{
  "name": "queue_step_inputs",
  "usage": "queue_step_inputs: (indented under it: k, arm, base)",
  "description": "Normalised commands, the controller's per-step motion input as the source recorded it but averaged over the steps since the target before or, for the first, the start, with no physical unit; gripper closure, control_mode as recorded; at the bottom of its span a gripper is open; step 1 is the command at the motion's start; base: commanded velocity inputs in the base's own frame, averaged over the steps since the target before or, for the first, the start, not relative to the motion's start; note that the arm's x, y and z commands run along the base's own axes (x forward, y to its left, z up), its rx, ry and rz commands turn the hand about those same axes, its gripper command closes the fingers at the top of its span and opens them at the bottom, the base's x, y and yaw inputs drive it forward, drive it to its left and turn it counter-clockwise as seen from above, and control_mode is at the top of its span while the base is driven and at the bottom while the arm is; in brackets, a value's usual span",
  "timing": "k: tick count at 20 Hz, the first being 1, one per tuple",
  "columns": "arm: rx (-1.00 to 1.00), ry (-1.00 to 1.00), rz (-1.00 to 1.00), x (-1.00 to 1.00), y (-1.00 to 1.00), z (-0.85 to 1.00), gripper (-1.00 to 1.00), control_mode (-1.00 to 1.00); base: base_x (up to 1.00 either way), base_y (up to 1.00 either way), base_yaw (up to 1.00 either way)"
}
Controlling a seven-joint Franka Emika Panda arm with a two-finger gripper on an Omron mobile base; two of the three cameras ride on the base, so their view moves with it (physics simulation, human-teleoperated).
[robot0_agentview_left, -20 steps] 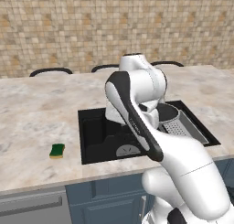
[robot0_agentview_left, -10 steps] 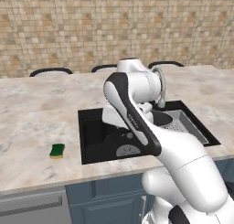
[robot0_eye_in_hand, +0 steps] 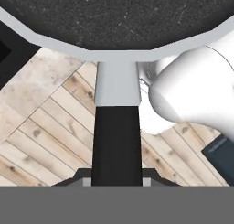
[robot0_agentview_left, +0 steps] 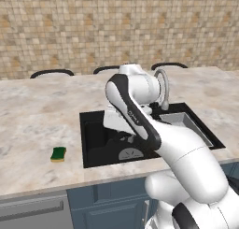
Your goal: Pick the pan and sponge and place them into the sink. Then turn on the water.
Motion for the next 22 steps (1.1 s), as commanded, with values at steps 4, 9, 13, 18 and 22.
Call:
queue_step_inputs:
  k: [4,9,13,18,22]
  arm:
    - [0.00,0.00,0.00,0.17,0.04,-0.23,1.00,-1.00]
    - [0.01,0.00,0.02,0.05,-0.01,-0.26,1.00,-1.00]
    - [0.04,0.00,0.01,0.00,0.00,-0.32,1.00,-1.00]
    - [0.04,0.00,0.01,0.00,0.00,-0.34,1.00,-1.00]
    - [0.05,0.00,0.01,0.00,0.00,-0.30,1.00,-1.00]
  base:
    - [0.00,0.00,0.00]
    - [0.00,0.00,0.00]
    - [0.00,0.00,0.00]
    - [0.00,0.00,0.00]
    - [0.00,0.00,0.00]
